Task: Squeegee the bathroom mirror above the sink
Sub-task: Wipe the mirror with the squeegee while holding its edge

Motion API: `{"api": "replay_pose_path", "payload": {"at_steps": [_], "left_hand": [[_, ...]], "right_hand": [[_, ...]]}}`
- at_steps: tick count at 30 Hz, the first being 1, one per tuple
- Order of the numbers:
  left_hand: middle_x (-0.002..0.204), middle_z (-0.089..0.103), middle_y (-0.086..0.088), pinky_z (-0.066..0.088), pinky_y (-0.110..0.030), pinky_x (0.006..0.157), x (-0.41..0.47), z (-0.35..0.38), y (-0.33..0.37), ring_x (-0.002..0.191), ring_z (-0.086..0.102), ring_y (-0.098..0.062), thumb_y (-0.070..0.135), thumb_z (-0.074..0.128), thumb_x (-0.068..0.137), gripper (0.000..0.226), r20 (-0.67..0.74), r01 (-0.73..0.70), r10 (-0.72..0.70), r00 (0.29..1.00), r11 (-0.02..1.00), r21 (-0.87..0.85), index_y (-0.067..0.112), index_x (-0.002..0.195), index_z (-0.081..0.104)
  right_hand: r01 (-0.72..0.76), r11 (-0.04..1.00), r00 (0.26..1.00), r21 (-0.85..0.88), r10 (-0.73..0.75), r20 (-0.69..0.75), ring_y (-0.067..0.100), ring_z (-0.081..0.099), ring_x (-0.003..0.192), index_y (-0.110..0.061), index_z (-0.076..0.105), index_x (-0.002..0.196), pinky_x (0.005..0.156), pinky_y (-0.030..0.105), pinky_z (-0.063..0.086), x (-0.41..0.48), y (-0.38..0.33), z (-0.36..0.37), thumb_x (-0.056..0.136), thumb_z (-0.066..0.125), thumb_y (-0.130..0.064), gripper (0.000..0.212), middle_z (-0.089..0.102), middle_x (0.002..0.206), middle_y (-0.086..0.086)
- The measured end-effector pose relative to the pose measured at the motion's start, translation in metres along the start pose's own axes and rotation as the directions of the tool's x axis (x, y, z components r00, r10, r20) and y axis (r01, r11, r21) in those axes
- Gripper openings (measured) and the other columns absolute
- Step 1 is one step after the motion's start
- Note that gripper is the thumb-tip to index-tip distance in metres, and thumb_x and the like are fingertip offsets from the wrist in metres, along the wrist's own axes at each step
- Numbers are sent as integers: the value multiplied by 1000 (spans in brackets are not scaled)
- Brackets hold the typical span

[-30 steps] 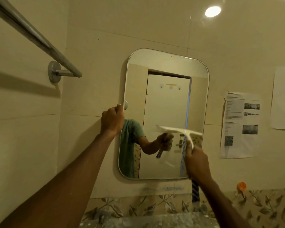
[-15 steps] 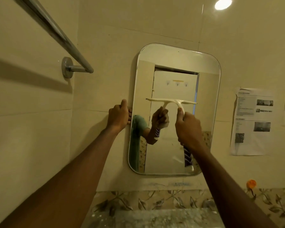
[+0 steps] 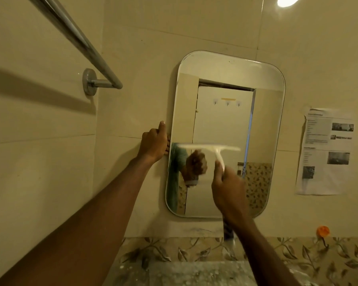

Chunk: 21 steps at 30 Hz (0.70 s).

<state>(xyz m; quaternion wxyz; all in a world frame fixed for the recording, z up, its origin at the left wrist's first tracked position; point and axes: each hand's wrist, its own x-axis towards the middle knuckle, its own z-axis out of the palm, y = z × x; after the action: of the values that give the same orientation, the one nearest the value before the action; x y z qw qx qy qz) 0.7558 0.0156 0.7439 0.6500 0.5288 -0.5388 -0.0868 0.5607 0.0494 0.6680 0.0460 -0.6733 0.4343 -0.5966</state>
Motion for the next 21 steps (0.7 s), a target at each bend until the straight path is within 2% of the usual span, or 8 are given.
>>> {"api": "replay_pose_path", "payload": {"at_steps": [3, 5, 8, 10, 12, 14, 17, 21], "left_hand": [[88, 70, -21, 60, -46, 76, 0, -2, 0, 78, 70, -31, 66, 16, 91, 83, 33, 27, -26, 999, 999, -28, 0, 90, 68], [86, 71, -21, 59, -46, 78, 1, -1, 0, 80, 70, -33, 61, 13, 95, 84, 45, 28, -26, 999, 999, -44, -2, 90, 67], [85, 70, -22, 59, -47, 79, 2, 1, -2, 80, 69, -35, 58, 14, 97, 82, 35, 16, -14, 999, 999, -50, -4, 90, 67], [85, 70, -23, 59, -47, 78, 0, 3, -4, 79, 70, -35, 55, 17, 99, 78, 5, 6, -6, 1000, 999, -44, -4, 91, 67], [86, 70, -23, 59, -49, 78, -2, 5, -6, 77, 70, -33, 52, 21, 100, 72, -31, -17, 17, 999, 1000, -6, -4, 91, 66], [84, 70, -24, 59, -49, 77, -6, 7, -11, 75, 70, -33, 48, 26, 101, 67, -51, -35, 36, 998, 999, 27, -4, 87, 66], [76, 69, -21, 59, -50, 72, -12, 10, -20, 69, 69, -31, 45, 31, 100, 60, -88, -50, 55, 995, 997, 62, 0, 79, 66], [66, 62, -11, 58, -42, 70, -20, 15, -23, 65, 63, -26, 40, 32, 101, 52, -128, -102, 123, 984, 982, 159, 9, 70, 61]], "right_hand": [[52, 998, 998, -25, -53, -39, 3, 46, 47, -13, 54, 81, 38, 7, 37, 41, -20, 2, 103, 36, -34, 35, 51, 60, -5], [43, 998, 999, -45, -43, 9, 3, 49, 47, -13, 56, 84, 35, 10, 35, 37, -11, 10, 102, 36, -36, 35, 54, 62, -5], [-11, 999, 995, -31, 14, 96, 3, 52, 44, -23, 56, 80, 40, 12, 36, -8, 26, 28, 100, 41, -36, 28, 57, 60, -5], [-60, 993, 988, -103, 73, 133, 4, 52, 44, -27, 54, 75, 38, 14, 35, -43, 52, 34, 100, 42, -35, 28, 56, 58, -5], [-108, 972, 975, -209, 145, 171, 5, 51, 46, -23, 55, 78, 37, 13, 33, -64, 73, 32, 100, 40, -37, 30, 56, 59, -6], [-135, 967, 967, -217, 177, 185, 5, 51, 45, -20, 56, 76, 37, 12, 33, -68, 85, 21, 101, 39, -37, 34, 56, 57, -5], [-152, 985, 984, -85, 159, 86, 9, 43, 40, -18, 55, 70, 36, 21, 38, -41, 88, -10, 101, 38, -34, 39, 51, 54, -1], [-146, 987, 986, -65, 140, -94, 24, 58, 58, -10, 58, 77, 51, 31, 47, 28, 91, -48, 102, 30, -42, 49, 59, 66, 6]]}}
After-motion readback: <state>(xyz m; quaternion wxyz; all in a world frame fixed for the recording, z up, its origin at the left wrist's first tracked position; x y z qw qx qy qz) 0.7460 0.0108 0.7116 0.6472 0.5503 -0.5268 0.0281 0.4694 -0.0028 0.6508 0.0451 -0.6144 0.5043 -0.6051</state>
